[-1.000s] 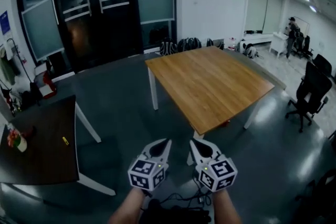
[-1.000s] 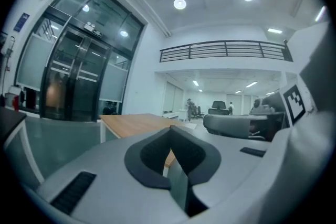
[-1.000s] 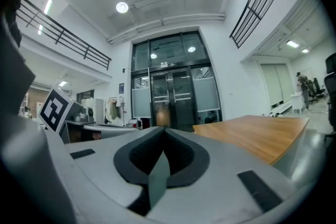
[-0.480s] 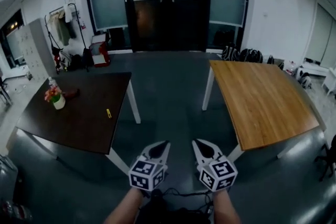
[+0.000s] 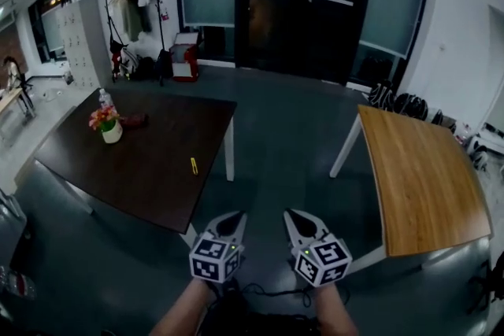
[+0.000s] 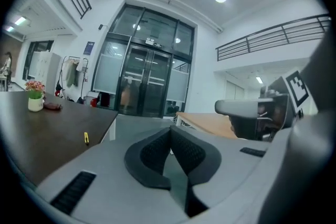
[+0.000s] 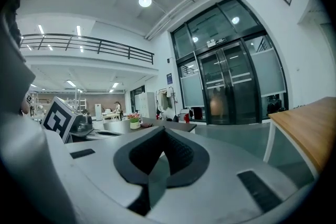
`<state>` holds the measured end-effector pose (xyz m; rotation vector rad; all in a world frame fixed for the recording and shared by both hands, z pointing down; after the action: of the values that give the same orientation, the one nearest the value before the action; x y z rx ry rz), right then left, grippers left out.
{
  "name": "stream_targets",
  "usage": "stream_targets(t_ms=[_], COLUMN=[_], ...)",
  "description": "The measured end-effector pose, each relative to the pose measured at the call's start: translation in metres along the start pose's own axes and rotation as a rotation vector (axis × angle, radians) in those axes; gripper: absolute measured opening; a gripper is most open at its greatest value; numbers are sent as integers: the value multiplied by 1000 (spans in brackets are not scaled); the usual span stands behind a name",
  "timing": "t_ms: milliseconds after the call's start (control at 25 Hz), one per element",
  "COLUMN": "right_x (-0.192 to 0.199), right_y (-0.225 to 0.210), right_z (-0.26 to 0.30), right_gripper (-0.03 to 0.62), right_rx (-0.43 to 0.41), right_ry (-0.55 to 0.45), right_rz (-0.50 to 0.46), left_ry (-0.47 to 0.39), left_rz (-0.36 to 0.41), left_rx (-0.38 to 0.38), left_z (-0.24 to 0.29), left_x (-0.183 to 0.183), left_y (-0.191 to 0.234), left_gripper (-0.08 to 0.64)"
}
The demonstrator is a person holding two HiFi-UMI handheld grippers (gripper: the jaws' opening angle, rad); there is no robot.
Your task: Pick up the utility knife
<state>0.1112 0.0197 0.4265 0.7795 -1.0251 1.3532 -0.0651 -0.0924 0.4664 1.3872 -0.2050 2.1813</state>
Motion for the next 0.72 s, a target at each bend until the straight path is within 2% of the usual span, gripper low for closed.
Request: stream_targets(t_ms=[360, 520, 720], right_x=[-32, -47, -66], right_y=[0, 4, 4], right_z=[119, 170, 211], right_gripper=[11, 11, 11], right_rx=[-82, -91, -125], right_ry=[52, 59, 77], right_rz=[-5, -5, -34], left_ry=[0, 32, 55], left_rz=[-58, -92, -137], left_rx=[-107, -138, -201], left_z=[49, 66, 86], left_x=[-17, -20, -22], left_y=[116, 162, 198], left_gripper=[6, 6, 6])
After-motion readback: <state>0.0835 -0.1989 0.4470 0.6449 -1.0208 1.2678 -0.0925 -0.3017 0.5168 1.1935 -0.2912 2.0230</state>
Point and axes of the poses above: the fingertips, and each gripper's own axes: z forward along the fingers, y to its left, x out of its underside, the point moved 10 cm from there along -z, backward along the fingers, and after that the axes turned 15 degrees about y, right-handed, at the moved point
